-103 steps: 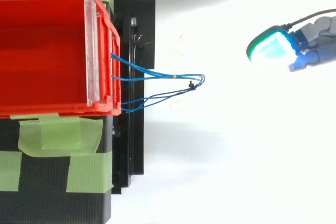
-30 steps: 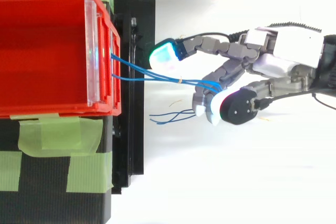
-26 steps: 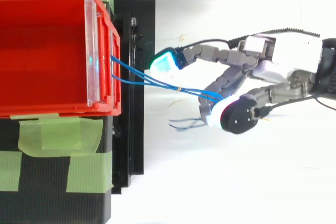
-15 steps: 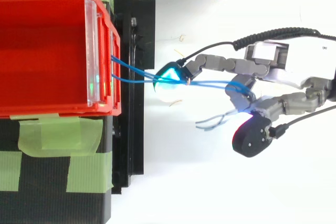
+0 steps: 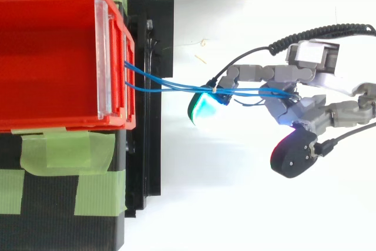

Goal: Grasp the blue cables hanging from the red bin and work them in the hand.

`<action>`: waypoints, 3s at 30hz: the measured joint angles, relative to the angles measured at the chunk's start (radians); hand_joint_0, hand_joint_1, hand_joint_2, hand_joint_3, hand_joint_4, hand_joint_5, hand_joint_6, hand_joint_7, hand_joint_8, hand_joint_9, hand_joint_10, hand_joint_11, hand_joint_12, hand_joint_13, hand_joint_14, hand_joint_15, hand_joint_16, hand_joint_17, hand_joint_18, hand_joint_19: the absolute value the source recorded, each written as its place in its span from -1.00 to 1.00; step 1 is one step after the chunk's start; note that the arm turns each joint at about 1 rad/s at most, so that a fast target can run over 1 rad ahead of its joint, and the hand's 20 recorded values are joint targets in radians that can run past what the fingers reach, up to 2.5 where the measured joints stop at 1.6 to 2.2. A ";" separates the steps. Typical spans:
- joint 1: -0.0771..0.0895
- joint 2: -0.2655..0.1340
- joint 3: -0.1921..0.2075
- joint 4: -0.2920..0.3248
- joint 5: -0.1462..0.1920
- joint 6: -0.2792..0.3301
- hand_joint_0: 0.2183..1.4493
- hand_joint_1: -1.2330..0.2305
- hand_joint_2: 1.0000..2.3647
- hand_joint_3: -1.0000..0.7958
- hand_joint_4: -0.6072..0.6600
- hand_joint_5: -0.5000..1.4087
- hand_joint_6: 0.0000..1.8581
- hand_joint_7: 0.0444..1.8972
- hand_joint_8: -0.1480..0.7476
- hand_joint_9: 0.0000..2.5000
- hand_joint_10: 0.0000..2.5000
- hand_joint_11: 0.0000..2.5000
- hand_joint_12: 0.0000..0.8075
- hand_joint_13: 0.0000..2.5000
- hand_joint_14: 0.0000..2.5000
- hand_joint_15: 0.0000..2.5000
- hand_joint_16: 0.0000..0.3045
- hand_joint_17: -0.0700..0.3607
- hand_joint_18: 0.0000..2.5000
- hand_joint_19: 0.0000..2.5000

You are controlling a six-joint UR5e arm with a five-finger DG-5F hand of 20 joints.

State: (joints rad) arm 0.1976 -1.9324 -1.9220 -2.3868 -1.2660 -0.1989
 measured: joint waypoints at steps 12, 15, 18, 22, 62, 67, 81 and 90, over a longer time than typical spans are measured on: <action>0.000 0.001 0.012 -0.027 0.004 0.059 -0.13 -0.07 -1.00 -1.00 0.53 -0.28 -0.99 0.17 0.32 -0.24 1.00 1.00 0.79 0.33 1.00 0.50 0.44 0.09 0.70 -0.56; 0.000 0.001 0.012 -0.028 0.003 0.056 -0.14 -0.07 -1.00 -1.00 0.53 -0.28 -0.99 0.16 0.36 -0.22 1.00 1.00 0.82 0.37 1.00 0.51 0.44 0.09 0.73 -0.56; 0.000 0.001 0.012 -0.028 0.004 0.055 -0.15 -0.07 -1.00 -1.00 0.52 -0.29 -0.99 0.17 0.39 -0.20 1.00 1.00 0.83 0.41 1.00 0.51 0.48 0.11 0.78 -0.56; 0.000 0.001 0.012 -0.028 0.005 0.055 -0.15 -0.08 -1.00 -1.00 0.50 -0.29 -0.99 0.19 0.40 -0.18 1.00 1.00 0.84 0.41 1.00 0.54 0.50 0.12 0.78 -0.54; 0.000 0.001 0.012 -0.028 0.005 0.055 -0.15 -0.09 -1.00 -1.00 0.49 -0.29 -0.99 0.19 0.42 -0.15 1.00 1.00 0.82 0.41 1.00 0.53 0.48 0.11 0.78 -0.56; 0.000 0.001 0.012 -0.028 0.005 0.055 -0.15 -0.09 -1.00 -1.00 0.49 -0.29 -0.99 0.19 0.41 -0.15 1.00 1.00 0.80 0.41 1.00 0.52 0.47 0.11 0.77 -0.55; 0.000 0.001 0.012 -0.028 0.005 0.055 -0.15 -0.09 -1.00 -1.00 0.49 -0.29 -0.99 0.19 0.41 -0.15 1.00 1.00 0.79 0.40 1.00 0.51 0.44 0.09 0.76 -0.54; 0.000 0.001 0.012 -0.028 0.005 0.055 -0.14 -0.09 -1.00 -1.00 0.49 -0.29 -0.99 0.19 0.42 -0.16 1.00 1.00 0.79 0.39 1.00 0.52 0.45 0.10 0.76 -0.55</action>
State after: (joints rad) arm 0.1979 -1.9314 -1.9098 -2.4146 -1.2609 -0.1442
